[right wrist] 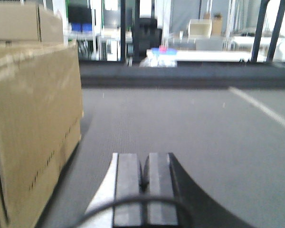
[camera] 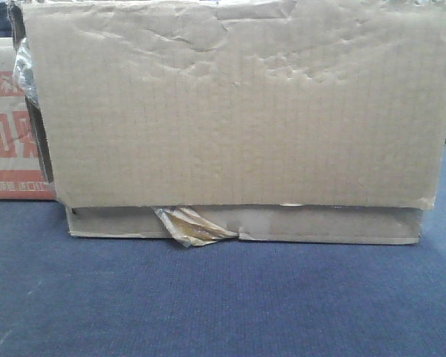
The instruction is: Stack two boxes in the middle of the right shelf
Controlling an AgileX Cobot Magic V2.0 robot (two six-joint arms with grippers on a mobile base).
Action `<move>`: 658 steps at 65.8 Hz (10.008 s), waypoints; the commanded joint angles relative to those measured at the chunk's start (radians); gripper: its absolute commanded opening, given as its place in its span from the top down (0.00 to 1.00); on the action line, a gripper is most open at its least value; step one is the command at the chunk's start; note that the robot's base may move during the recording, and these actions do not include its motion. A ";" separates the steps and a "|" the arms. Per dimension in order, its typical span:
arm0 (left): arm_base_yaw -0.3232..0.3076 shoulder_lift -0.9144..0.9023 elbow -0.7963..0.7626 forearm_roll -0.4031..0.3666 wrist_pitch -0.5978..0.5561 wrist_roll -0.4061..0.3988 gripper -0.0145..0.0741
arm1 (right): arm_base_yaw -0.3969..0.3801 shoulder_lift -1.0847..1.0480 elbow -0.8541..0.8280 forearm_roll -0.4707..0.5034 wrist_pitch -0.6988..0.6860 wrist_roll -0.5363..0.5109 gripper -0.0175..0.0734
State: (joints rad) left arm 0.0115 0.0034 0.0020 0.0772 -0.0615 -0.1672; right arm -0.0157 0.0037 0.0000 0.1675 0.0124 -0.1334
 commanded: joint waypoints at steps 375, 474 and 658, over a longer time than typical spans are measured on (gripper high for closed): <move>-0.436 1.848 -2.091 -0.096 1.172 -0.002 0.96 | 0.051 0.605 -0.867 -0.006 0.505 0.004 0.19; -0.310 1.567 -1.704 -0.052 1.283 0.085 0.19 | 0.230 1.319 -1.495 0.016 1.124 0.000 0.19; -0.310 1.211 -1.724 -0.165 1.024 0.085 0.96 | 0.248 1.289 -1.822 0.039 1.029 0.000 0.98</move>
State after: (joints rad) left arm -0.3011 1.2312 -1.7127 -0.0848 1.0051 -0.0807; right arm 0.2385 1.3039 -1.8088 0.2368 1.0881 -0.1119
